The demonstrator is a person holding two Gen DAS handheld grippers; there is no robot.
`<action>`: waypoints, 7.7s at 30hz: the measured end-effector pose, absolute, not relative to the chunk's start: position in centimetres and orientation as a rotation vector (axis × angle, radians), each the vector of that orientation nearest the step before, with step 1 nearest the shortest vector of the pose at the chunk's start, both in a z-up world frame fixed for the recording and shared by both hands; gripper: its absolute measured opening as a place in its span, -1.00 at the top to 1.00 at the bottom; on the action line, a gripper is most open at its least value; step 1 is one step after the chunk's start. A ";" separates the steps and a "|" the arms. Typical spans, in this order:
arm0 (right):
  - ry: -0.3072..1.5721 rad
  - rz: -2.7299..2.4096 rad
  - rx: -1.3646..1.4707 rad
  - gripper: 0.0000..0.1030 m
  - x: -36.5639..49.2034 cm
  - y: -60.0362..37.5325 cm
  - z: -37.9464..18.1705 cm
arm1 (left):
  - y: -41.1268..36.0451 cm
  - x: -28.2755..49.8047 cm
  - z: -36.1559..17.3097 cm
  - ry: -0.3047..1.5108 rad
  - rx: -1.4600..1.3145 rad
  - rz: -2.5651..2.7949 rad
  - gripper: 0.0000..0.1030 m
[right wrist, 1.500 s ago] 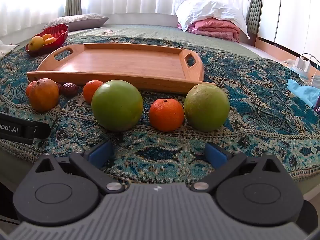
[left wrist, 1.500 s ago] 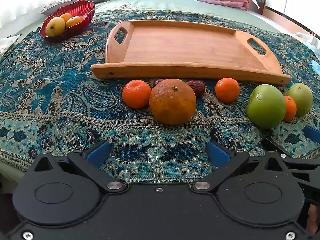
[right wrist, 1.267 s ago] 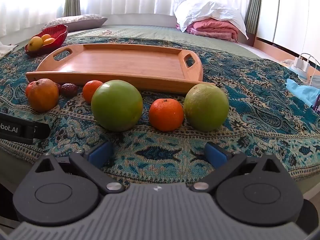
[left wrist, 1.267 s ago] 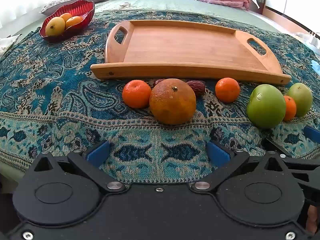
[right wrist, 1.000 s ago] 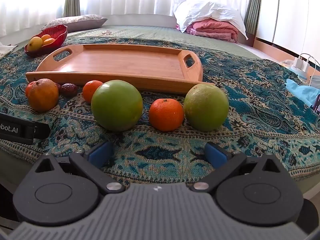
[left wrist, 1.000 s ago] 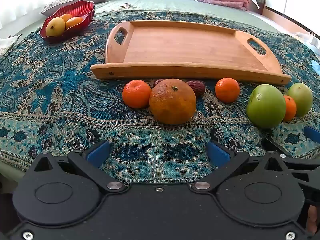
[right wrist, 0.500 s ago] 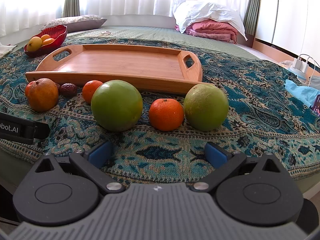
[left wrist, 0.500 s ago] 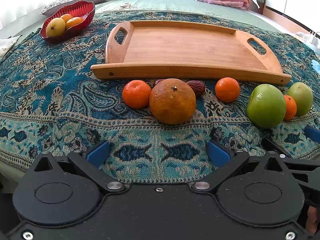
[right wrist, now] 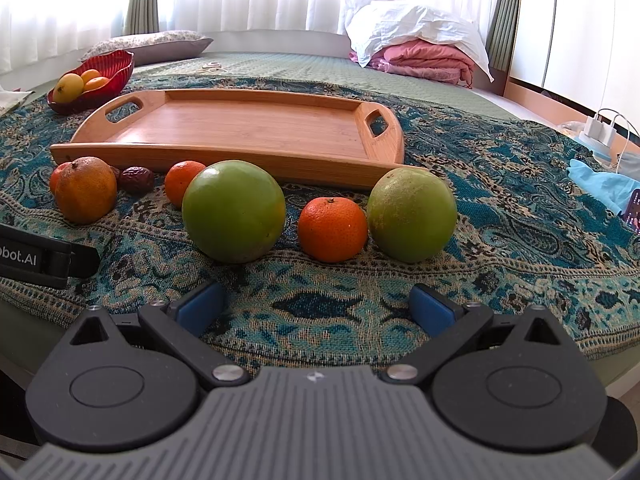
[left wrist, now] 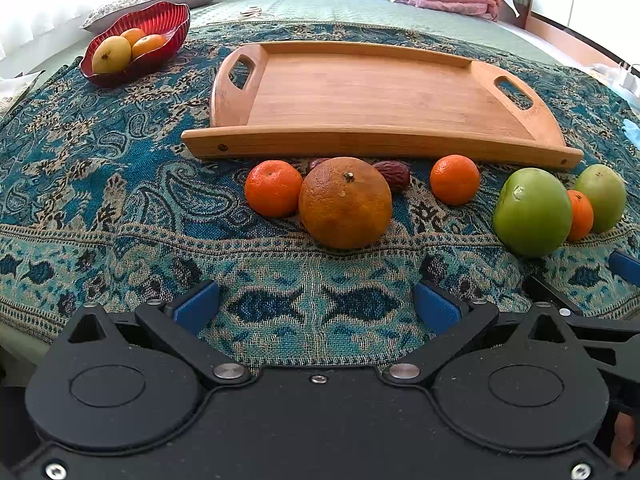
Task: Organize fruits
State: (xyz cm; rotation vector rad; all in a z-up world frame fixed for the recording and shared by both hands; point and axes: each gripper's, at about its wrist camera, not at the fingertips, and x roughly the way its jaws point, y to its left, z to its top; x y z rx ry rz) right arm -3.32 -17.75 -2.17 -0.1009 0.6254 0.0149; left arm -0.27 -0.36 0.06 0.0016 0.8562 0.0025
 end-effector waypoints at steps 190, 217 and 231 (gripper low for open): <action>0.373 0.139 0.076 -0.22 1.1 -18.4 2.5 | -0.1 3.4 5.7 0.537 0.009 -0.009 0.05; 0.570 0.090 0.078 -0.22 12.4 -20.9 2.8 | 0.9 15.2 4.1 0.675 -0.013 -0.029 0.05; 0.620 0.069 0.062 -0.22 13.2 -20.8 1.6 | 0.7 15.7 2.6 0.697 0.000 -0.024 0.05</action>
